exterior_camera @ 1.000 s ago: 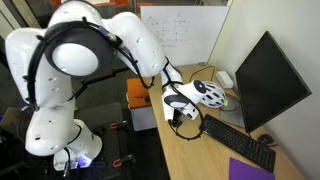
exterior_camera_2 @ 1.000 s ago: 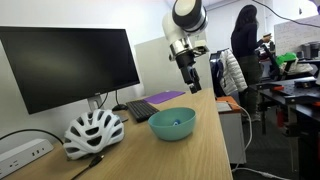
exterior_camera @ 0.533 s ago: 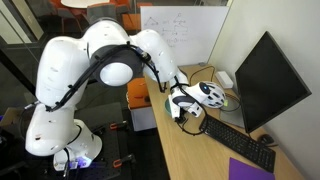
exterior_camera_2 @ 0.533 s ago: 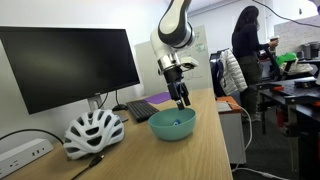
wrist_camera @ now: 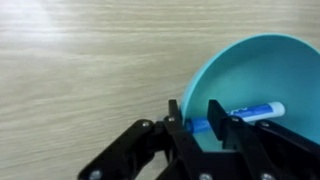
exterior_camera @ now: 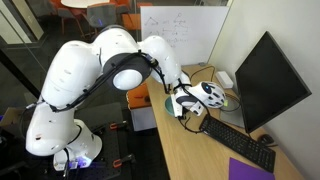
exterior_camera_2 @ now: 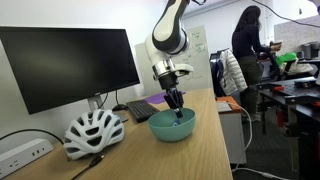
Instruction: Move the blue bowl to the right
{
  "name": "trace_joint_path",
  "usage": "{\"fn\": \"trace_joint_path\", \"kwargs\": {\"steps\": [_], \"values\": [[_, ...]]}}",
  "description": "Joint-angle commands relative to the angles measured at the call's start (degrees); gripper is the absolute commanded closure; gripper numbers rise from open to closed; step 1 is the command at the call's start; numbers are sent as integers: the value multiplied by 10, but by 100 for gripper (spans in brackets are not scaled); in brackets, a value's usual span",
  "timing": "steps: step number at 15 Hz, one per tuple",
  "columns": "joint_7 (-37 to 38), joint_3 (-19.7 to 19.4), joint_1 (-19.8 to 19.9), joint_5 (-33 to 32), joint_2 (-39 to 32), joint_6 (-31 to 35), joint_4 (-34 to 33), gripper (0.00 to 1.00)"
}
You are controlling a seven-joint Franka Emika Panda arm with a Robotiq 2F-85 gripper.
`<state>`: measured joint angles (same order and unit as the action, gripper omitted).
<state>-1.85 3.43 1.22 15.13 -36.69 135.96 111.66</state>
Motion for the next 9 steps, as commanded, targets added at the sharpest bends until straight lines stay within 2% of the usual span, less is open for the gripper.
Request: {"fn": "trace_joint_path", "kwargs": {"steps": [1,2,3,9], "values": [[6,0,-4,-14,15,-19,4,93],[6,0,-4,-15,19,-18,8,99],[5,1,-5,-15,21,-17,9,100],[-1,5,7,-1,42,-11,20,99]]}}
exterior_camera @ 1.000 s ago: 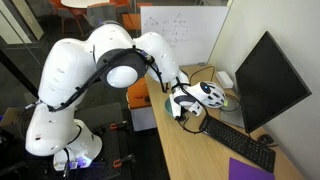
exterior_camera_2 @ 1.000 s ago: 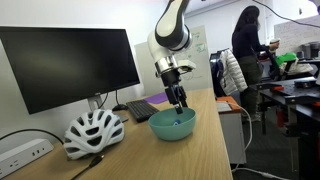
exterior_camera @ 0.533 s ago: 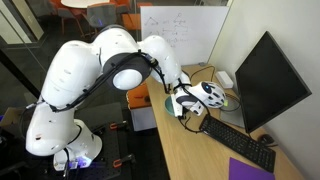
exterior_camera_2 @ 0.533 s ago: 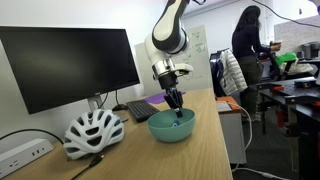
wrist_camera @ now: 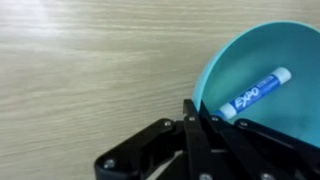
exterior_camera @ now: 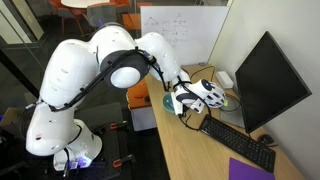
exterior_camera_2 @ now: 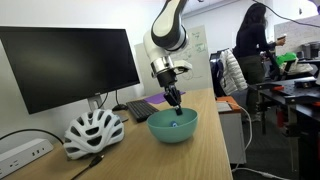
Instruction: Move the blue bowl to the right
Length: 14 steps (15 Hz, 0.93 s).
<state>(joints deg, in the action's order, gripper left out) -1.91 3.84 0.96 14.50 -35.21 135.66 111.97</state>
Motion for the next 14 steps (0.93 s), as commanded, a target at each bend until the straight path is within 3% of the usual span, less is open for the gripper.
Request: {"fn": "trace_joint_path", "kwargs": {"steps": [1,6,11,14], "values": [[4,-3,12,7,32,-7,20,99],[5,-44,62,18,64,-12,51,99],[-5,-92,136,30,95,-12,98,99],[-28,-100,173,53,108,5,123,99]]}}
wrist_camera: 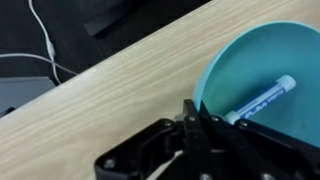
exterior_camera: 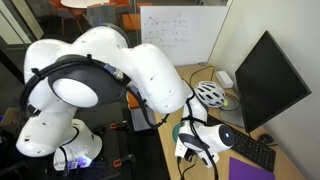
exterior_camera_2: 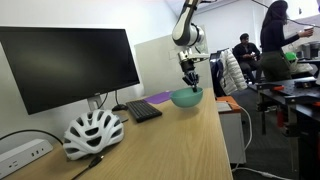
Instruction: Move the blue bowl to the right
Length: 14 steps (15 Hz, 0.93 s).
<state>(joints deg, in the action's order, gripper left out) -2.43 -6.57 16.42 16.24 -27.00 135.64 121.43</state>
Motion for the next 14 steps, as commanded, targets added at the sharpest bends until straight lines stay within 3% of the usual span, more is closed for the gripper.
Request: {"fn": "trace_joint_path", "kwargs": {"steps": [1,5,14], "values": [[-42,8,31,52,27,2,32,99],[-124,18,50,101,28,9,50,99],[-96,0,25,71,13,24,69,99]]}}
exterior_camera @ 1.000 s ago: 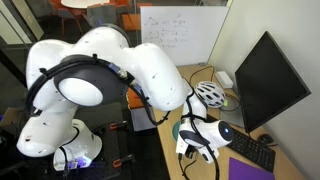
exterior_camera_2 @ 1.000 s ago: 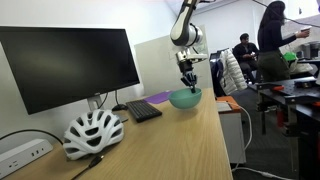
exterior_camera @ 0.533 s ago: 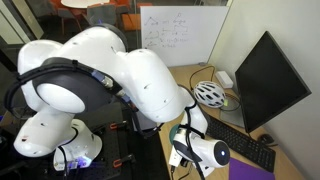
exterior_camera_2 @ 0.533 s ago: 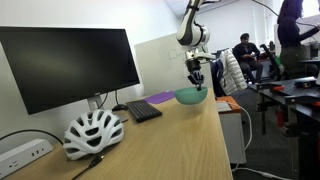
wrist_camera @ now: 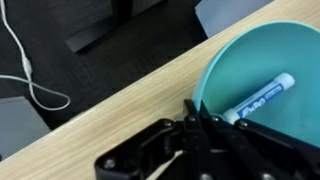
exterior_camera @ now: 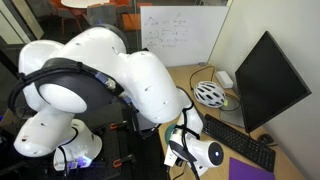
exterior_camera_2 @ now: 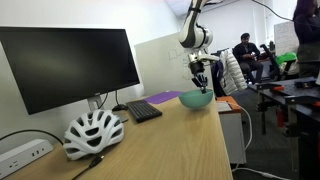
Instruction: Move the blue bowl to the right
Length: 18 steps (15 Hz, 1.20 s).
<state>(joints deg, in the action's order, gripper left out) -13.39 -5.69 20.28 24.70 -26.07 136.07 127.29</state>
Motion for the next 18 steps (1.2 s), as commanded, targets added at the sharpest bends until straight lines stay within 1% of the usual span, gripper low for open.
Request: {"fn": "trace_joint_path", "kwargs": {"steps": [1,9,10,11,12,13,14,15,16,17,18], "values": [[15,-9,-14,-16,2,23,11,99],[63,-22,-39,-69,-4,67,19,99],[67,-20,-38,-69,-3,68,19,96],[68,-19,-38,-68,-1,71,21,71],[73,-22,-41,-74,1,73,22,70],[78,-27,-46,-82,6,78,26,64],[62,-24,-41,-84,19,77,31,56],[45,-25,-39,-99,33,62,33,49],[53,-32,-46,-120,46,56,36,41],[41,-29,-42,-128,63,42,38,34],[21,-20,-33,-124,88,31,46,25]]}}
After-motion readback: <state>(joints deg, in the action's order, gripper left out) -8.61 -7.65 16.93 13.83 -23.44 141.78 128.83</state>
